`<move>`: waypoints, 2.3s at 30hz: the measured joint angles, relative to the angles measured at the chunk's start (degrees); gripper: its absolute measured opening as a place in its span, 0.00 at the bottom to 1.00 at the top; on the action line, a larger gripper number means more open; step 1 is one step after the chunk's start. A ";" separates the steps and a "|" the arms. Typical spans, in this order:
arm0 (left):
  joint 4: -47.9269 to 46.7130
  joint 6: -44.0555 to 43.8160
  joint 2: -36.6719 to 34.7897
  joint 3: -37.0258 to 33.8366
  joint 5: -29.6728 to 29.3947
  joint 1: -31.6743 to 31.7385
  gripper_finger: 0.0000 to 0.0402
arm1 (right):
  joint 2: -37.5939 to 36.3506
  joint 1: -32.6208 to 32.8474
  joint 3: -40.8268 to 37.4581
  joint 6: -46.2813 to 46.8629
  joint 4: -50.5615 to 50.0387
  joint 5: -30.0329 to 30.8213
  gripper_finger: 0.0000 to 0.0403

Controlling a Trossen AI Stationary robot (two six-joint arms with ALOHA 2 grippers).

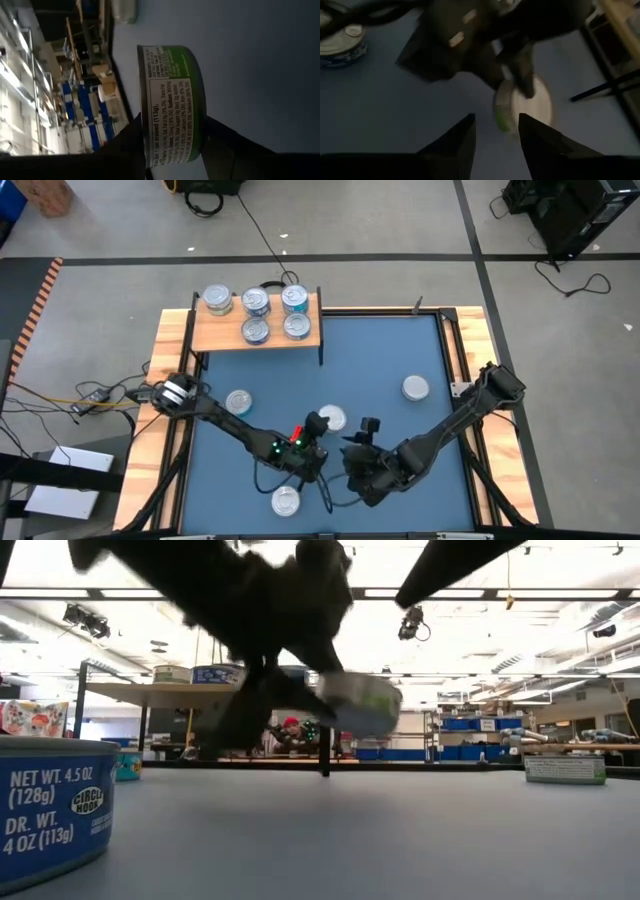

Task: Stack canned seafood by type on shelf
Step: Put the green white tuna can on the shelf aligned with the other green white tuna cans

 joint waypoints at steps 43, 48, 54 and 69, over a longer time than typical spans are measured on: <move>-81.35 -76.12 -45.03 -5.64 1.37 6.21 0.36 | 0.04 0.08 0.37 0.61 -2.93 1.74 0.01; -81.34 -73.03 -48.08 -7.36 1.26 10.42 0.36 | 0.04 0.08 0.35 0.52 -2.99 1.74 0.01; -81.36 -66.84 -47.78 -7.36 1.26 17.19 0.36 | 0.04 -0.18 0.35 0.23 -2.99 1.76 0.01; -76.73 -49.84 -47.01 -7.38 6.31 32.84 0.36 | 0.04 -0.19 0.35 -0.22 -3.00 1.78 0.01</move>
